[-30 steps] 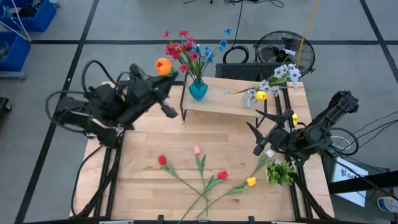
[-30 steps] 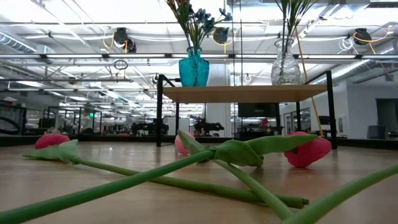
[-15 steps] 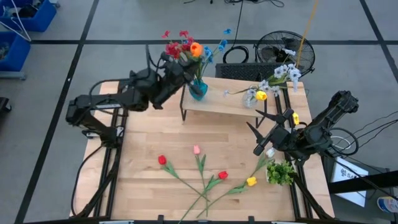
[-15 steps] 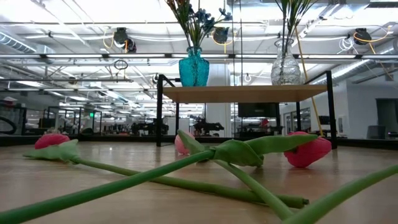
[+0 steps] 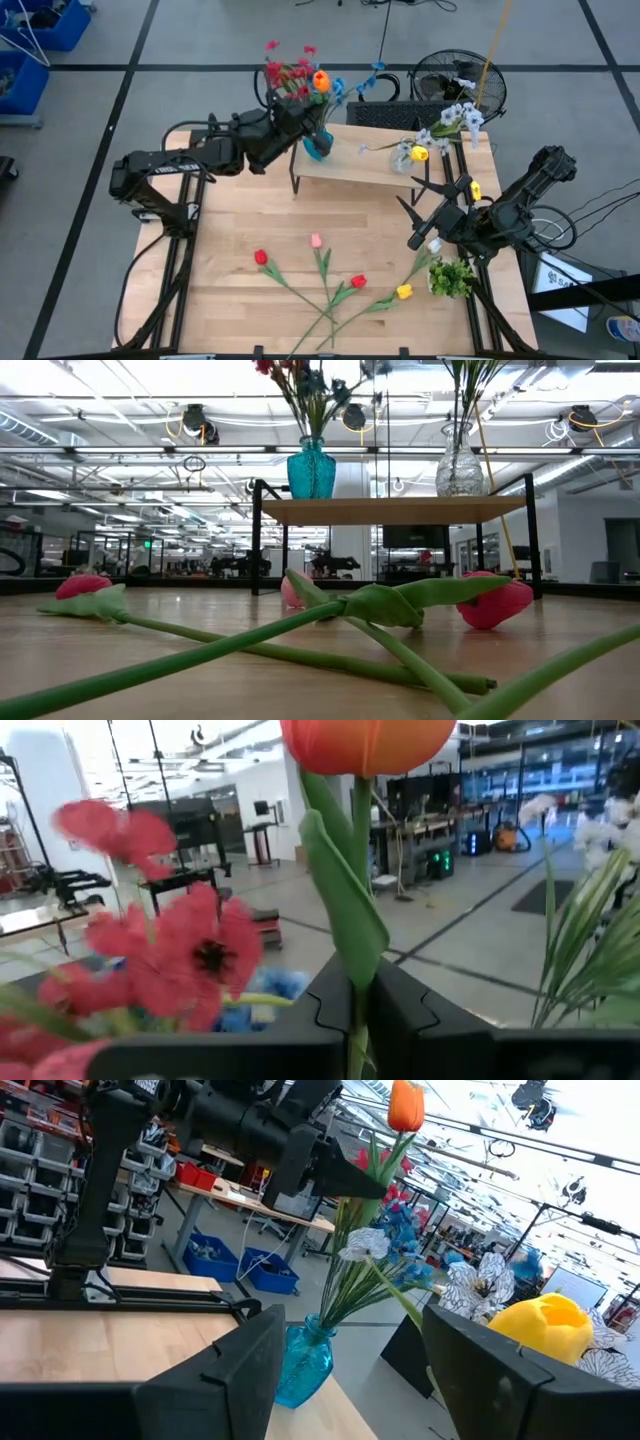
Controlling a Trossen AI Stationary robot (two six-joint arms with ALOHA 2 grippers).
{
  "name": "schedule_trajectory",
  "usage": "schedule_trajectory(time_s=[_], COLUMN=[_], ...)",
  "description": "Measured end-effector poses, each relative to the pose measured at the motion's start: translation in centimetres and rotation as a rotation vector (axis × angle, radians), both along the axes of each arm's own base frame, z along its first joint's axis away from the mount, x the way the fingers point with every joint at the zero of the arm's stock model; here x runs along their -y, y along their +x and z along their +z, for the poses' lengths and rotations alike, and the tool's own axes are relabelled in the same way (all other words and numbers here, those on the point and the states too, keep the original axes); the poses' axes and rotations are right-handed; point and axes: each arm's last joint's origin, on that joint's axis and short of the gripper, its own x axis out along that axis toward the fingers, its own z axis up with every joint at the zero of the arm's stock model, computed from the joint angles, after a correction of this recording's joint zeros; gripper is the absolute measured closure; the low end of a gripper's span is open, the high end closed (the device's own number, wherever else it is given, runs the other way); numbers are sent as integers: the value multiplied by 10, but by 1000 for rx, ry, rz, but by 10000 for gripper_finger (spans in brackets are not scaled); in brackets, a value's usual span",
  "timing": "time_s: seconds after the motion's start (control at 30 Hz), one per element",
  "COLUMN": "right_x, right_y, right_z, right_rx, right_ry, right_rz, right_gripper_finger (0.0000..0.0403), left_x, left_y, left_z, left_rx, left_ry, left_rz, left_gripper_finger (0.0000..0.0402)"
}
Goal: Pick and place flowers into a vace then onto a shelf
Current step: Put the orange tulip into the blue vase on the shelf, then put the left red tulip into the blue vase on the shelf
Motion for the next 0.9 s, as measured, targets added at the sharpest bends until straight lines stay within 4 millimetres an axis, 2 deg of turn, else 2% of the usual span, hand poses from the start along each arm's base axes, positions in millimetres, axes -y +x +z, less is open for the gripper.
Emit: schedule_trajectory(time_s=[0.13,0.23,0.47,0.63,0.9], right_x=[0,0,0,0,0], right_y=[0,0,0,0,0], right_z=[0,0,0,0,0], right_rx=[-1,-1,-1,-1,-1], right_ry=[-1,-2,-1,-1,-1], right_rz=[0,0,0,0,0], right_gripper_finger=[174,174,174,174,174], left_x=[-2,-3,-8,-11,5], left_y=[1,0,-3,-8,-12], left_z=[-11,-17,-25,-42,-57], left_rx=[-105,-113,-150,-265,-384], left_ry=[-28,-99,-158,-258,-354], left_rz=[4,10,53,106,54], left_gripper_finger=[365,350,292,255,244])
